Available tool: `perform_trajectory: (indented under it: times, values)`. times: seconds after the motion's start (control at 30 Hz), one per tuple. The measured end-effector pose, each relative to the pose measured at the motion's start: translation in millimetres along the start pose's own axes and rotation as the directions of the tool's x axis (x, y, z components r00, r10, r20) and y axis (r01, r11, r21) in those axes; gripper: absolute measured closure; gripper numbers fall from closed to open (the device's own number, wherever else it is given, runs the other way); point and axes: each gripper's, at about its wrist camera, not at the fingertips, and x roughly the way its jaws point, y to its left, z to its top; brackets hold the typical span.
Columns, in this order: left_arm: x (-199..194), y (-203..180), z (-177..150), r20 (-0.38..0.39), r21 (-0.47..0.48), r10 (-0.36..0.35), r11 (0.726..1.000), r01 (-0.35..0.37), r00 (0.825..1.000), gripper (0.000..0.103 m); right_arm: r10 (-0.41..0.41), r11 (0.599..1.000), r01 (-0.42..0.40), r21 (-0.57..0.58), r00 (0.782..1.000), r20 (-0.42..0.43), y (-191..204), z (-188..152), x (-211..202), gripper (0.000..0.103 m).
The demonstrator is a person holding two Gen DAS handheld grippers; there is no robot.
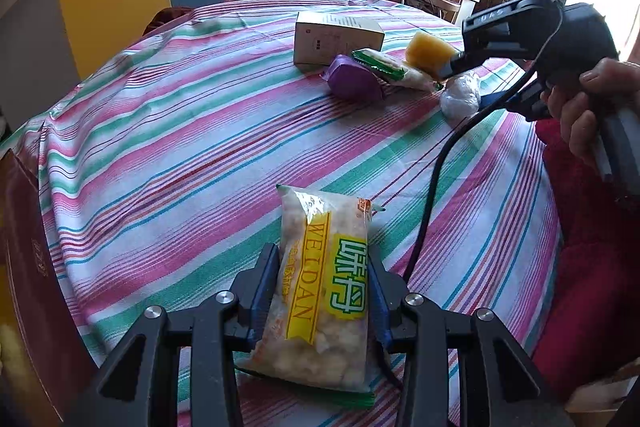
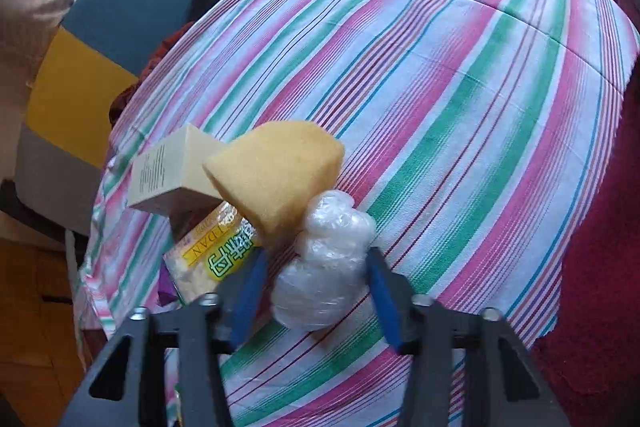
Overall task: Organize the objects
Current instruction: 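Grasp the second clear plastic bundle with right while left lifts the WEIDAN packet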
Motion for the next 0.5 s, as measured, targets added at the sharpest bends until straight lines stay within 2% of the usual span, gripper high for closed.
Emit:
perform_trajectory:
  times: [0.13,0.33,0.5]
  values:
    - [-1.8,2.9,-1.6,0.006,-0.010,-0.005,1.000,0.005,1.000,0.062,-0.008,0.995,0.010,-0.098,1.000,0.019,15.6,-6.3,-1.7,0.071]
    - [-11.1,3.7,-7.3,0.007,-0.030,-0.006,1.000,0.006,1.000,0.062,0.046,0.986,-0.048,-0.158,0.999,-0.020,24.6,-13.7,0.6,0.071]
    - [-28.1,6.9,-16.9,0.024,-0.059,-0.005,0.998,0.006,1.000,0.062,0.021,0.982,-0.023,-0.188,1.000,-0.013,28.8,-16.0,0.6,0.071]
